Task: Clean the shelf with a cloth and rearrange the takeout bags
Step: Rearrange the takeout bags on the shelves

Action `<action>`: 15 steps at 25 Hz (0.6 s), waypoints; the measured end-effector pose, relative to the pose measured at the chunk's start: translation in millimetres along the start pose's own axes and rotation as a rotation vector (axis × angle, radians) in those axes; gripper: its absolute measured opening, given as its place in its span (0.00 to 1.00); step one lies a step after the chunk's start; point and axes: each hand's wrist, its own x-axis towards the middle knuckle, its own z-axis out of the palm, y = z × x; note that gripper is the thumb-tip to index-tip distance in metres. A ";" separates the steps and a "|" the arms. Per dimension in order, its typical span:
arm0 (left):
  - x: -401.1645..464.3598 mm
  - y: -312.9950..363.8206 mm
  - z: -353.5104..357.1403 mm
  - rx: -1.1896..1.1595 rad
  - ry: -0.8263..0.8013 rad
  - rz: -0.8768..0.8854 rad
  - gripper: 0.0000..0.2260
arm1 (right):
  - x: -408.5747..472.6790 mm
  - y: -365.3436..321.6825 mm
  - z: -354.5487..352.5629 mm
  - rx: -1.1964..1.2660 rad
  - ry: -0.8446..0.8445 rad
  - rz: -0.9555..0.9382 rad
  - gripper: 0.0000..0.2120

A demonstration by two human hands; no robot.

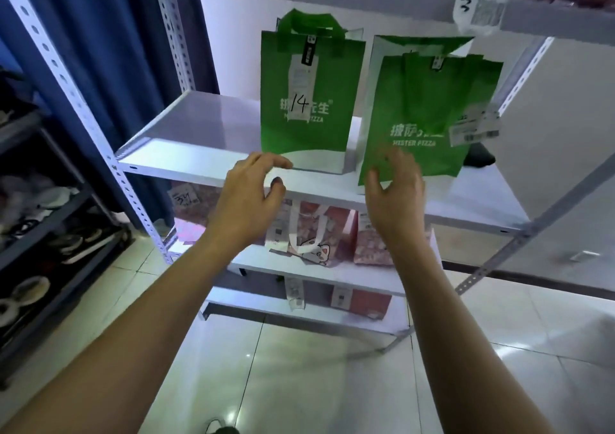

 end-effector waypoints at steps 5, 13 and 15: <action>-42.1 -18.2 26.1 0.003 -0.057 -0.058 0.13 | -48.0 29.0 15.0 0.003 -0.111 0.088 0.17; -113.2 -78.7 55.3 -0.041 -0.110 -0.275 0.12 | -120.4 49.1 71.6 -0.011 -0.310 0.148 0.16; -128.0 -101.4 61.9 -0.061 -0.130 -0.315 0.12 | -137.2 49.8 95.8 0.002 -0.354 0.165 0.16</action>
